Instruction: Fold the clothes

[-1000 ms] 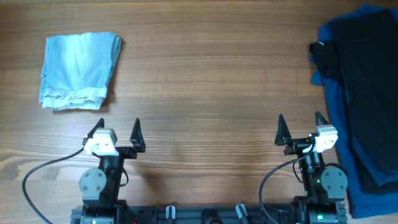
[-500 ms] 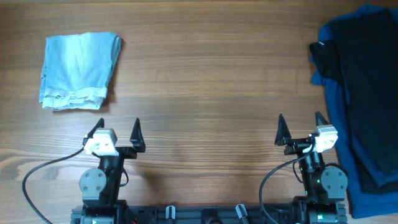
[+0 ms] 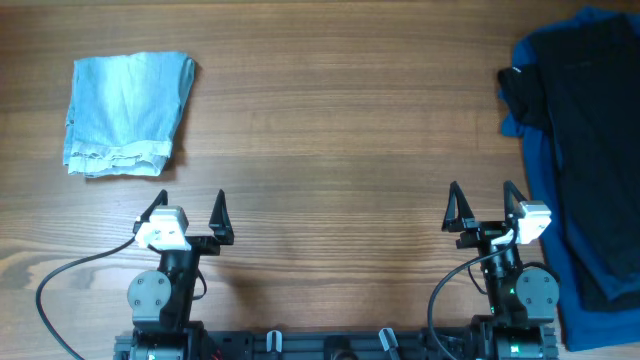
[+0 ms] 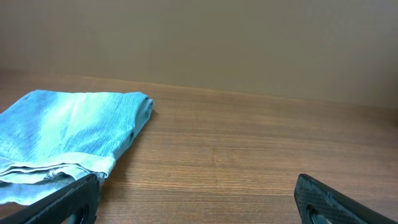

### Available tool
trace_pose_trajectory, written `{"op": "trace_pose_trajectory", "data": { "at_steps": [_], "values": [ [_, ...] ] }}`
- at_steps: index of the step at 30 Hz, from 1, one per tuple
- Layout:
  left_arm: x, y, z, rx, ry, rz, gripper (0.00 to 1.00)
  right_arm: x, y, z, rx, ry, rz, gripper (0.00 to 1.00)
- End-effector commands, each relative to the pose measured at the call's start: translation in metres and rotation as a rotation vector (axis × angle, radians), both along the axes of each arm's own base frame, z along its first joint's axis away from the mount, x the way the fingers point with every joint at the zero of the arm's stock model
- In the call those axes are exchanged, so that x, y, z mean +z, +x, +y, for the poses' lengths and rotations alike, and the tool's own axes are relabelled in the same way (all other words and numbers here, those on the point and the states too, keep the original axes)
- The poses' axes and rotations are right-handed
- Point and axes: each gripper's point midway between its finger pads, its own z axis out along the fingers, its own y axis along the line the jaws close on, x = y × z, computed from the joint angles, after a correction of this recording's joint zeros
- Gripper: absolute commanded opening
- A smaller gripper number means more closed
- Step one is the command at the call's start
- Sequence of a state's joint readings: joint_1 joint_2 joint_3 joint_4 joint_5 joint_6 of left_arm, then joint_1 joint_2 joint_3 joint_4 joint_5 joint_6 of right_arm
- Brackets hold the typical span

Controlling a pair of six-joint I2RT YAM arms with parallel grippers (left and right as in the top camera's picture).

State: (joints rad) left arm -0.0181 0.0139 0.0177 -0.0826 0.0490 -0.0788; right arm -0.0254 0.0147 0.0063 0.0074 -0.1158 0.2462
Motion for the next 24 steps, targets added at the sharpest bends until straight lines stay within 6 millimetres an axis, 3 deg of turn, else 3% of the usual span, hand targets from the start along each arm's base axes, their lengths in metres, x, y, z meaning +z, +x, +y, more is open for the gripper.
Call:
{"op": "trace_pose_trajectory", "data": {
  "at_steps": [1, 6, 9, 14, 20, 24],
  "values": [
    [-0.002, 0.0, 0.002, 0.011, 0.024, -0.001, 1.0, 0.001, 0.0, 0.001, 0.01, 0.023, -0.002, 1.0],
    [-0.002, 0.0, 0.002, 0.011, 0.024, -0.001, 1.0, 0.002, 0.0, 0.001, 0.01, 0.037, -0.007, 1.0],
    [-0.002, 0.0, 0.002, 0.011, 0.024, -0.001, 1.0, 0.012, -0.001, 0.001, 0.013, 0.182, -0.034, 1.0],
    [-0.002, 0.0, 0.002, 0.011, 0.024, -0.001, 1.0, 0.015, -0.001, 0.007, 0.048, 0.276, -0.011, 1.0],
    [-0.002, 0.0, 0.002, 0.011, 0.024, -0.001, 1.0, 0.059, 0.001, 0.012, 0.067, 0.278, 0.058, 1.0],
    [-0.002, 0.0, 0.002, 0.011, 0.024, -0.001, 1.0, 0.081, 0.027, 0.014, 0.068, 0.227, 0.264, 1.0]
  ]
}}
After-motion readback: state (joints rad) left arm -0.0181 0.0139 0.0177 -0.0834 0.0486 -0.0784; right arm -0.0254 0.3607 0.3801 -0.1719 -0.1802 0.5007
